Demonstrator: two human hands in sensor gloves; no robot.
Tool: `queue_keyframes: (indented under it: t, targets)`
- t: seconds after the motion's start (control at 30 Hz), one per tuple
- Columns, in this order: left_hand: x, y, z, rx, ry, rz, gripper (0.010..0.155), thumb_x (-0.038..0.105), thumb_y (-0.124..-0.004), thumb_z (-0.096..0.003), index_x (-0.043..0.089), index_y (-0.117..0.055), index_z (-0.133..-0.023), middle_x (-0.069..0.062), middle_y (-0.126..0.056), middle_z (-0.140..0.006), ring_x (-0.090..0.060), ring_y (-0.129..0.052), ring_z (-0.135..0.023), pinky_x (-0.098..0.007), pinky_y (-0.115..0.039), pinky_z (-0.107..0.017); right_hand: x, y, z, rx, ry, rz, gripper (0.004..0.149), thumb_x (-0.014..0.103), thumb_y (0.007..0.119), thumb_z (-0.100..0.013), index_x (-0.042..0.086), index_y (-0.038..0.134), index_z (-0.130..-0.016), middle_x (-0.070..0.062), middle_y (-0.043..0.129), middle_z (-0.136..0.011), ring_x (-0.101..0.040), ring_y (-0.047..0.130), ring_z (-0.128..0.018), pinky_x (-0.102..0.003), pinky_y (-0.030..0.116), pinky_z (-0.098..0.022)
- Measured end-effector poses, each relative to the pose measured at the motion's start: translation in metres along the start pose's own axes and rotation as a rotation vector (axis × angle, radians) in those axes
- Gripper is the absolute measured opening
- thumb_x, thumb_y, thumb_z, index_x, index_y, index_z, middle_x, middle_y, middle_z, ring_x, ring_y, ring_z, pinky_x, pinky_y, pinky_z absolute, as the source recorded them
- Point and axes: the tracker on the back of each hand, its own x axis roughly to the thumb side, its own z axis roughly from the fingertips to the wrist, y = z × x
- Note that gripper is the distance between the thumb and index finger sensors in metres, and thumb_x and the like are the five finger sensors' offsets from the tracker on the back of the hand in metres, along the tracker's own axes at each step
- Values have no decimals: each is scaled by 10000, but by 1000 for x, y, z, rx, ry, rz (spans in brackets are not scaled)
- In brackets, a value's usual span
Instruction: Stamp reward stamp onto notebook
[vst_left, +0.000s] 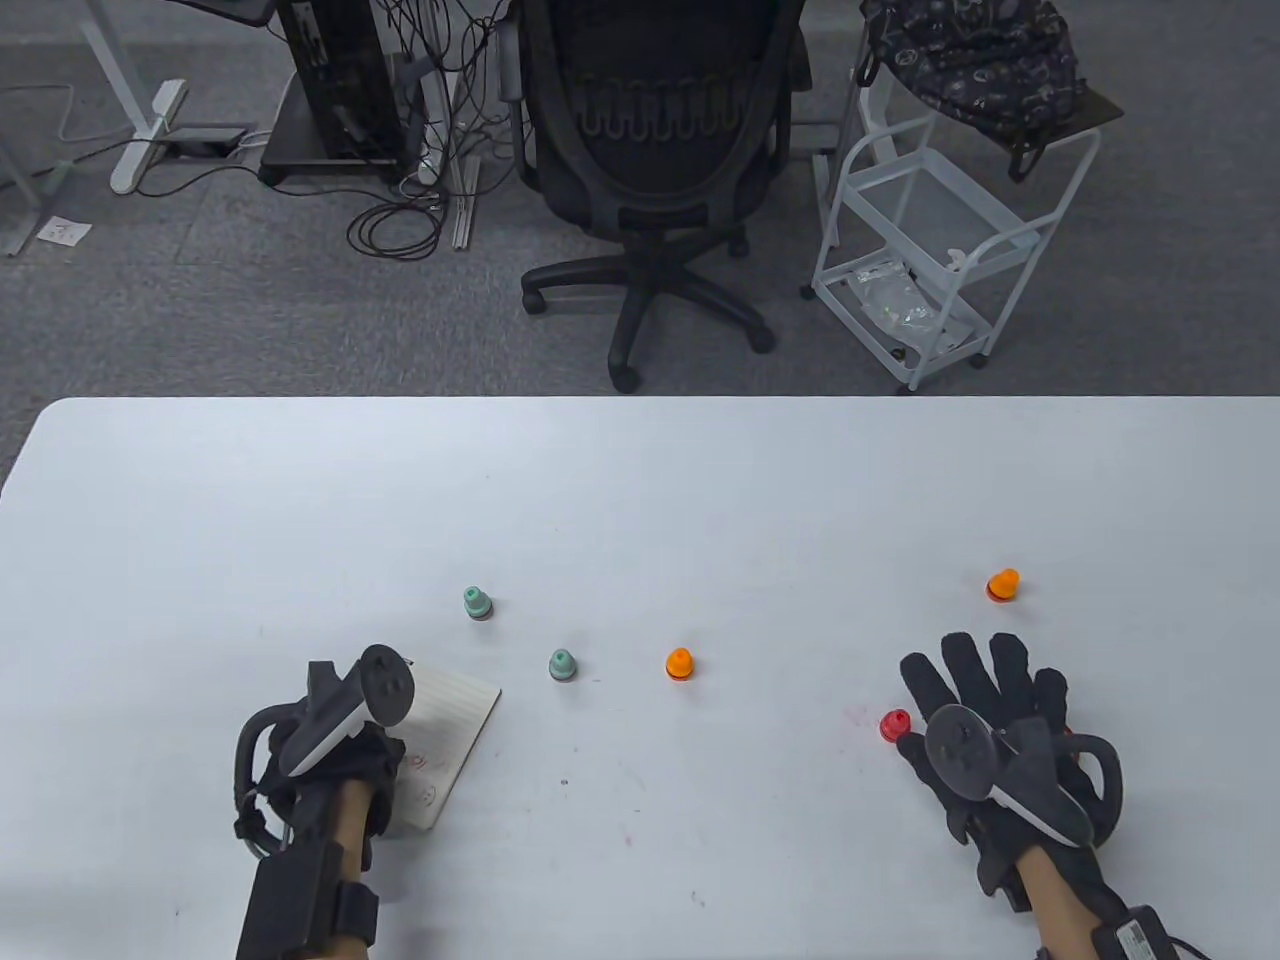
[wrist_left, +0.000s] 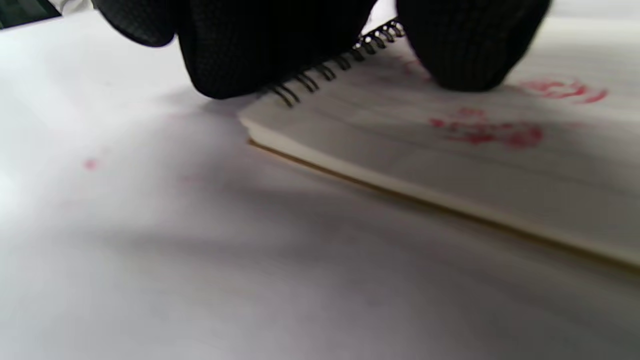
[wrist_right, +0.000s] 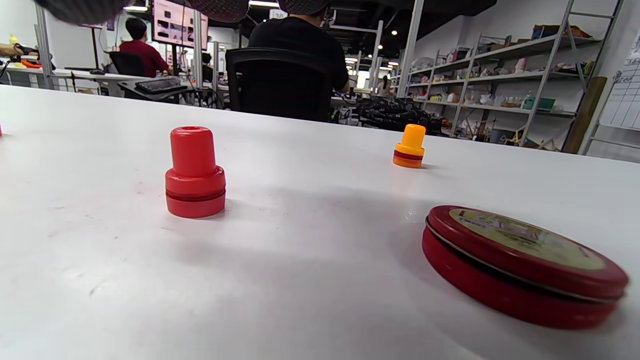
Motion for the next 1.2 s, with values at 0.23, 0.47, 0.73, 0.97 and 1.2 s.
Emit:
queue_keyframes:
  t: [0.23, 0.47, 0.73, 0.97, 1.2]
  targets:
    - [5, 5, -12, -103, 41, -19, 773, 310, -796, -444, -102, -516, -1034, -229, -687, -931, -457, -770, -753, -696, -577, -652, 0, 0, 0, -17, -4, -5, 720, 611, 599, -375, 412, 377, -1030, 13, 276, -1154, -427, 225, -1072, -693, 345, -745]
    - [0, 7, -17, -152, 120, 51, 737, 301, -813, -417, -64, -550, -1001, -189, -690, -889, -421, -799, -700, -685, -641, -609, -2, 0, 1, -21, -3, -24, 714, 605, 606, -378, 410, 387, -1028, 11, 288, -1153, -427, 235, -1071, -689, 355, -745]
    - [-5, 4, -9, -57, 266, 197, 646, 277, -861, -381, 66, -656, -957, -151, -700, -890, -423, -797, -733, -683, -650, -614, -3, 1, 0, -13, 3, -28, 703, 589, 616, -384, 411, 392, -1026, 14, 288, -1153, -424, 236, -1072, -686, 354, -748]
    - [-2, 5, -5, 19, 244, 136, 601, 294, -882, -361, 111, -719, -910, -126, -787, -879, -388, -881, -691, -635, -710, -604, -2, -3, 3, -42, -4, -16, 700, 586, 622, -384, 412, 401, -1025, 13, 293, -1152, -424, 241, -1072, -684, 363, -748]
    - [3, 4, 12, 192, 217, 82, 561, 286, -923, -339, 108, -755, -844, -98, -852, -758, -327, -934, -544, -615, -748, -553, -3, -3, 3, -42, -1, -31, 698, 571, 639, -387, 410, 404, -1023, 19, 298, -1152, -417, 243, -1076, -679, 365, -753]
